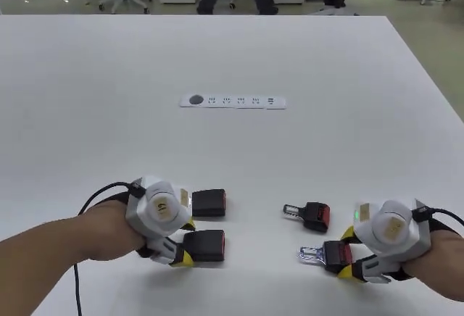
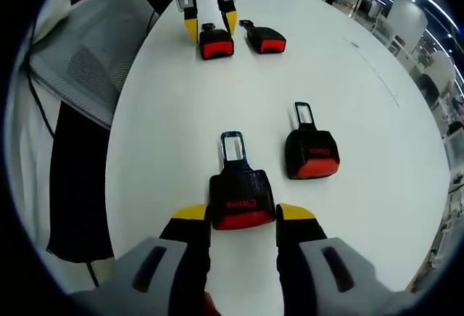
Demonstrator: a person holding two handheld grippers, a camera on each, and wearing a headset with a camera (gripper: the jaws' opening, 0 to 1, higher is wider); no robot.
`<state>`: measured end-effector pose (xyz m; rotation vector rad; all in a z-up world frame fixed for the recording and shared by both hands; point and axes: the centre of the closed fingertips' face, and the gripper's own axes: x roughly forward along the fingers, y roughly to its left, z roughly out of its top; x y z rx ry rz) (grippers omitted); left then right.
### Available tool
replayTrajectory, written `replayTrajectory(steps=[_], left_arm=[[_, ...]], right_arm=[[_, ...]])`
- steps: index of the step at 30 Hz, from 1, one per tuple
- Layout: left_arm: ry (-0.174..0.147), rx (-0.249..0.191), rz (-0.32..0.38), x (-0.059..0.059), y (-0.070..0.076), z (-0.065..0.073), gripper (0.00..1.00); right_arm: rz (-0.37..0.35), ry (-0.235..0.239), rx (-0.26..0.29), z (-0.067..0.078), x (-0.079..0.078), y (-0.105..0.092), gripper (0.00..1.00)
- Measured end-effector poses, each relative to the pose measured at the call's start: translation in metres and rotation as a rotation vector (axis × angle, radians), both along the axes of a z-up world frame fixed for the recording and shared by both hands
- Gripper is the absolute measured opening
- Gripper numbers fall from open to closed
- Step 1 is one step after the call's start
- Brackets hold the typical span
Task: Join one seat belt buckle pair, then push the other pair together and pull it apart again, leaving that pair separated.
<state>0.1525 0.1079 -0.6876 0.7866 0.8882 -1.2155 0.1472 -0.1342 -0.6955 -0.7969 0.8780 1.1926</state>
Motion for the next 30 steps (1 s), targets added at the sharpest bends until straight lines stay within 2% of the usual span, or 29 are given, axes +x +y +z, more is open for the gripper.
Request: replayTrajectory(steps=[2, 7, 9, 13, 16, 19, 23, 30], left_arm=[[0.009, -0.002, -0.013, 0.0, -0.003, -0.001, 0.32], [0.013, 0.021, -0.042, 0.0, -0.002, -0.005, 0.33], [0.003, 0.039, -0.062, 0.0, 0.0, -0.007, 0.33], [0.012, 0.043, -0.063, 0.0, 0.0, -0.007, 0.32], [0.016, 0.048, -0.079, -0.001, 0.0, -0.007, 0.32], [0.032, 0.046, -0.072, 0.0, 0.0, -0.008, 0.32], [0.063, 0.037, -0.046, 0.0, -0.001, -0.008, 0.32], [0.061, 0.048, -0.059, -0.001, 0.0, -0.01, 0.32]], right_arm=[[0.003, 0.001, 0.007, -0.001, 0.002, 0.0, 0.34], [0.034, 0.022, 0.008, -0.002, 0.004, -0.001, 0.33], [0.05, 0.029, 0.003, -0.002, 0.004, -0.001, 0.33], [0.049, 0.067, -0.005, -0.004, 0.003, 0.001, 0.33], [0.074, 0.069, -0.021, -0.004, 0.002, 0.002, 0.33], [0.103, 0.074, -0.039, -0.004, 0.002, 0.004, 0.32], [0.102, 0.081, -0.066, -0.004, 0.003, 0.006, 0.32], [0.088, 0.081, -0.064, -0.004, 0.005, 0.006, 0.33]])
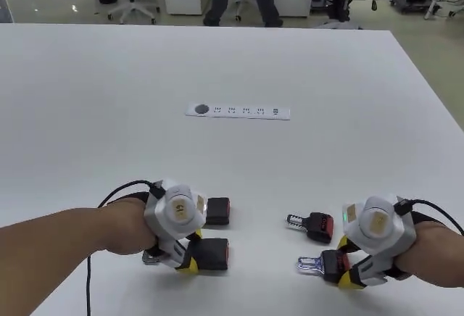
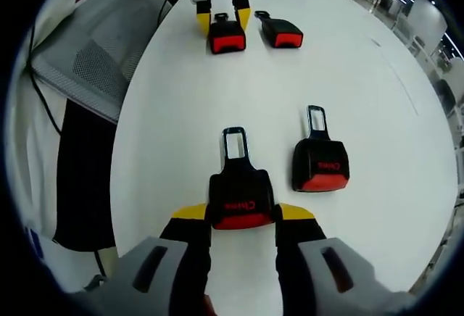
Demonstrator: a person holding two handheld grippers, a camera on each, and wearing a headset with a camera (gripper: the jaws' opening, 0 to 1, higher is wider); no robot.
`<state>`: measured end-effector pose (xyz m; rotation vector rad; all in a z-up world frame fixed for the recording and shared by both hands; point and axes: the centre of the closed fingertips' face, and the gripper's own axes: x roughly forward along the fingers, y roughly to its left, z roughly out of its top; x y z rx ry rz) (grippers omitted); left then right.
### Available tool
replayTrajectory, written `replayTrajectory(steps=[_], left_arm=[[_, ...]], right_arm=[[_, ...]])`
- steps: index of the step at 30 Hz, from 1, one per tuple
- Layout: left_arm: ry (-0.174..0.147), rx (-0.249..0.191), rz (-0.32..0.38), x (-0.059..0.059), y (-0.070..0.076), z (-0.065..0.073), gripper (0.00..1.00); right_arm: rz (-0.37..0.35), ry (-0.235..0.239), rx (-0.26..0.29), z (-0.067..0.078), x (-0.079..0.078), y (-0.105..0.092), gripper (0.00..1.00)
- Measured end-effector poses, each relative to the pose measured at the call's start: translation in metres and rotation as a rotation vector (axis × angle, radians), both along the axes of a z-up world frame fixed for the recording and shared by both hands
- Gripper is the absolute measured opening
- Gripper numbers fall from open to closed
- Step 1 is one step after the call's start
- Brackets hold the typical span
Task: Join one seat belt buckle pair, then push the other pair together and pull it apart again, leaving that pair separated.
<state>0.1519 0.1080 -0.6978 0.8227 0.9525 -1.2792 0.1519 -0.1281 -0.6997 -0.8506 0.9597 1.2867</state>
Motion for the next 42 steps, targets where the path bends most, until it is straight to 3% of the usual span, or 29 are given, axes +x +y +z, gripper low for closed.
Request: replayTrajectory(steps=[9, 30, 39, 42], left_arm=[[-0.002, 0.011, -0.004, -0.003, -0.002, 0.001, 0.32], [-0.005, 0.037, -0.02, -0.005, -0.004, 0.001, 0.32], [-0.004, 0.045, -0.019, -0.004, -0.003, 0.0, 0.32], [-0.003, 0.049, -0.021, -0.005, -0.004, 0.001, 0.32]], right_arm=[[-0.023, -0.004, 0.009, 0.002, -0.001, 0.014, 0.32], [0.015, -0.033, 0.111, 0.001, 0.0, 0.103, 0.32], [0.018, -0.031, 0.118, 0.002, -0.001, 0.132, 0.32], [0.023, -0.036, 0.105, 0.002, 0.001, 0.133, 0.32]])
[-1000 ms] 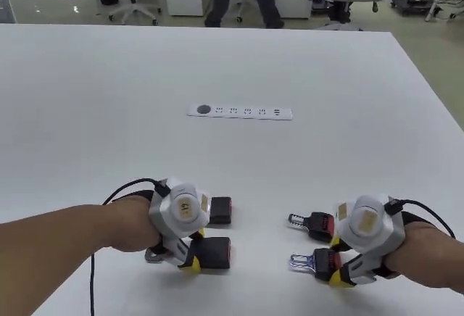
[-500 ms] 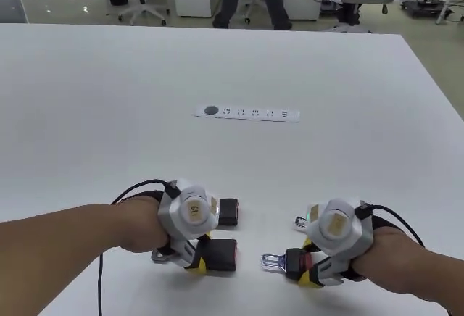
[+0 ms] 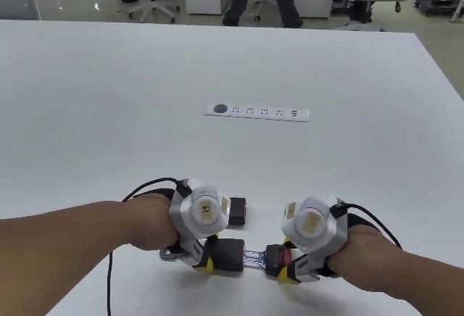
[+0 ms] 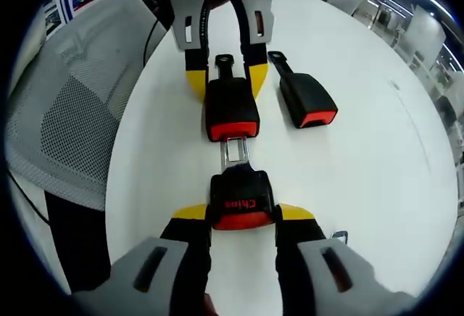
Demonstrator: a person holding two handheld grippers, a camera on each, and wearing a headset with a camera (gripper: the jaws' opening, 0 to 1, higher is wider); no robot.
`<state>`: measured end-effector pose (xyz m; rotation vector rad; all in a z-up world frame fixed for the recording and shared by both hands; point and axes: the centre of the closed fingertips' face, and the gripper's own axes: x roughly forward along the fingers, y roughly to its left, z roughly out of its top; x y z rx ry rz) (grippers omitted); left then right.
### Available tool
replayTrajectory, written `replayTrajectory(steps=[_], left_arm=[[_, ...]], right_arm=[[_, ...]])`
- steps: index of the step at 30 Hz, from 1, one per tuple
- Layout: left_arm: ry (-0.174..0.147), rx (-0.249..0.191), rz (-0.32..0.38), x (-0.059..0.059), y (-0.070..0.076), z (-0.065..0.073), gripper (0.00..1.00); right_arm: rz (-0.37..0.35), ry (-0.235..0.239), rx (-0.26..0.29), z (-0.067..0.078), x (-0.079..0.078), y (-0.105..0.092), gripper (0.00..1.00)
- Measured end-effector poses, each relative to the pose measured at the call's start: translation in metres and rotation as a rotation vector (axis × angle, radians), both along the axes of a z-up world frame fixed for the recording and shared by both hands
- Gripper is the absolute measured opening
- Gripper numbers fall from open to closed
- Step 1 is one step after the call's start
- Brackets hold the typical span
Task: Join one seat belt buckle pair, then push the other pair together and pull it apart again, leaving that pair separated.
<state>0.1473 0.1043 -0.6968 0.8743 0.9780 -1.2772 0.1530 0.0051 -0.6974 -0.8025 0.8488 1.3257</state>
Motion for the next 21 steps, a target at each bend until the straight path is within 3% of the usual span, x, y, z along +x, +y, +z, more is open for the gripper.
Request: replayTrajectory(steps=[5, 10, 12, 21], left_arm=[[0.002, 0.0, -0.005, 0.001, 0.0, -0.001, 0.32], [0.002, 0.007, -0.007, 0.002, 0.0, -0.001, 0.32], [0.004, 0.01, -0.012, 0.003, 0.001, -0.002, 0.32], [0.002, 0.009, -0.026, 0.004, 0.001, -0.003, 0.31]], right_arm=[[0.007, -0.023, 0.002, 0.002, -0.002, -0.001, 0.32], [0.031, -0.04, 0.019, 0.003, -0.001, 0.014, 0.32], [0.032, -0.039, 0.004, 0.001, 0.002, 0.014, 0.32], [0.007, -0.009, 0.061, 0.002, 0.001, 0.012, 0.32]])
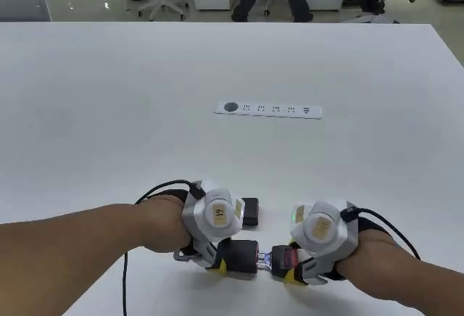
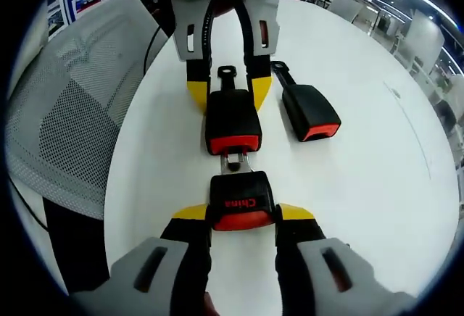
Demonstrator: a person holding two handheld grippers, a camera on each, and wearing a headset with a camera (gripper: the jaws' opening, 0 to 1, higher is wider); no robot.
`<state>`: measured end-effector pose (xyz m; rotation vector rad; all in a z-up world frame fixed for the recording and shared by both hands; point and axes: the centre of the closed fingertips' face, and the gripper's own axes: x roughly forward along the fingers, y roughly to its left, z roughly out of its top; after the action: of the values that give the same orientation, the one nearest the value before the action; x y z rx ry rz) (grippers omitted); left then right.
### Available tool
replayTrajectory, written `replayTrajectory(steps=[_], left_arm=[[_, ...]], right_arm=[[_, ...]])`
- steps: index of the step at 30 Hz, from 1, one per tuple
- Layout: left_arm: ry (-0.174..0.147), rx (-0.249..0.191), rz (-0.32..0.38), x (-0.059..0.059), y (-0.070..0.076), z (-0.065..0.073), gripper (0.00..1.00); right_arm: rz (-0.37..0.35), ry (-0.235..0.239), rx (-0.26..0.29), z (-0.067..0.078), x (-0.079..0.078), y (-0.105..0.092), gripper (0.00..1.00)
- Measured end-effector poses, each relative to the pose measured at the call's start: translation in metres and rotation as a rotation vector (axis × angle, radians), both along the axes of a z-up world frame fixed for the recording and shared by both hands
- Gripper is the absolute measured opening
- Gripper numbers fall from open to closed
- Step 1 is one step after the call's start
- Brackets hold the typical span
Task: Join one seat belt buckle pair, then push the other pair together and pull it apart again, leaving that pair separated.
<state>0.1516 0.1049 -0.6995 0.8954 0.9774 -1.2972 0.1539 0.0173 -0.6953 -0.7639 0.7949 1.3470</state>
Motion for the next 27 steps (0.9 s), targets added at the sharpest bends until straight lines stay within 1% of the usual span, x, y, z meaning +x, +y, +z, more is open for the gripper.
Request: replayTrajectory(steps=[2, 5, 10, 14, 18, 19, 20, 21, 22, 24, 26, 27], left_arm=[[0.001, 0.003, -0.005, 0.0, 0.001, 0.0, 0.31], [0.001, 0.006, -0.006, 0.0, 0.001, 0.0, 0.31], [0.0, 0.009, -0.006, -0.001, -0.001, 0.002, 0.31], [0.0, -0.007, -0.005, -0.001, -0.001, 0.003, 0.31], [0.0, -0.009, -0.005, -0.001, -0.002, 0.004, 0.31], [0.001, -0.009, -0.005, -0.001, -0.002, 0.005, 0.31], [0.004, -0.001, -0.007, -0.002, 0.0, 0.005, 0.31], [0.001, -0.007, -0.01, -0.001, -0.001, 0.004, 0.31], [0.001, -0.009, -0.011, -0.001, -0.002, 0.004, 0.31], [-0.001, -0.006, -0.017, 0.0, -0.002, 0.004, 0.31], [-0.001, -0.001, -0.019, 0.001, -0.001, 0.003, 0.31], [-0.001, 0.003, -0.02, 0.001, -0.001, 0.002, 0.31]], right_arm=[[-0.001, -0.007, 0.007, 0.001, -0.001, 0.0, 0.32], [-0.01, -0.004, 0.013, 0.0, 0.001, 0.002, 0.31], [-0.006, -0.007, 0.012, 0.001, 0.0, 0.007, 0.31], [0.005, -0.002, 0.028, 0.001, 0.0, 0.012, 0.31], [0.011, -0.007, 0.026, 0.001, 0.001, 0.021, 0.31], [0.012, -0.006, 0.032, 0.001, 0.001, 0.021, 0.31], [0.027, -0.02, 0.023, 0.002, 0.005, 0.021, 0.31], [0.021, -0.011, 0.028, 0.0, 0.006, 0.022, 0.31], [0.02, -0.009, 0.029, -0.002, 0.005, 0.021, 0.31], [0.021, -0.01, 0.027, 0.0, 0.001, 0.021, 0.31], [0.045, -0.01, 0.026, -0.003, 0.002, 0.023, 0.31], [0.025, -0.011, 0.028, -0.001, 0.002, 0.022, 0.31]])
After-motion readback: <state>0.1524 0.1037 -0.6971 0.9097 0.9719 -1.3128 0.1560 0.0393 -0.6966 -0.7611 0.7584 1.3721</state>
